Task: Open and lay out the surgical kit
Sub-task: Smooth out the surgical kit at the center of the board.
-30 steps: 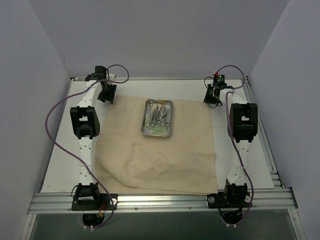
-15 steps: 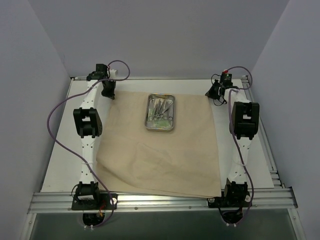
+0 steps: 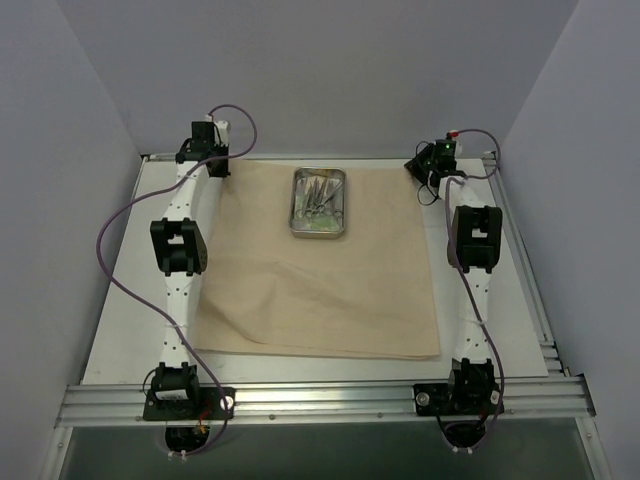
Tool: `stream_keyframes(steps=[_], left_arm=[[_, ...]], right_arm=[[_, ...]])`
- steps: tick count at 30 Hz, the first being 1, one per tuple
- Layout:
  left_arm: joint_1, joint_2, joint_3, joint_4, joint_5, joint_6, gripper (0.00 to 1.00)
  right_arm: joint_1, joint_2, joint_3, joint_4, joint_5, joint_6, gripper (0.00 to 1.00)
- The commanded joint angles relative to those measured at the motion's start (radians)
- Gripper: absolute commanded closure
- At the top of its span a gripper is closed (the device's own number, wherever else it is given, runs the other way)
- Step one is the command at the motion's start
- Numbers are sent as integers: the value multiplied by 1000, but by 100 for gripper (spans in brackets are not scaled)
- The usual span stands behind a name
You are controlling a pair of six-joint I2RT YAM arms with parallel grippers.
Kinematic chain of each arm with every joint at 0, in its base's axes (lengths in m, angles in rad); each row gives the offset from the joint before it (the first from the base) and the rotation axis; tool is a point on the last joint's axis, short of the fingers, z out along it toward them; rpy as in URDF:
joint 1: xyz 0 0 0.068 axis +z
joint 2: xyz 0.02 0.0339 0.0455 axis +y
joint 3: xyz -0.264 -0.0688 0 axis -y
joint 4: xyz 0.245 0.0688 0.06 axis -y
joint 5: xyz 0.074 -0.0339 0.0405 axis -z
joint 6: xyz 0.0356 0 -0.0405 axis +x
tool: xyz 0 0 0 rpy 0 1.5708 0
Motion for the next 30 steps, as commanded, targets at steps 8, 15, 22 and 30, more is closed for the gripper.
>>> stream_keyframes(steps=[8,15,22,30], left_arm=[[14,-278,-89,-3,118,76,30],[58,-672,-489,-223,318,226,33],[233,-1079,-1057,-294,441,515,34],[336,-1173,-1489,-346,453,854,40]], right_arm=[[0,-223,-127,-33,201,-179,41],[27,-615,-560,-12,232,-302,39],[118,-950,-993,27,209,-383,39],[188,-1200,-1264,34,160,-360,44]])
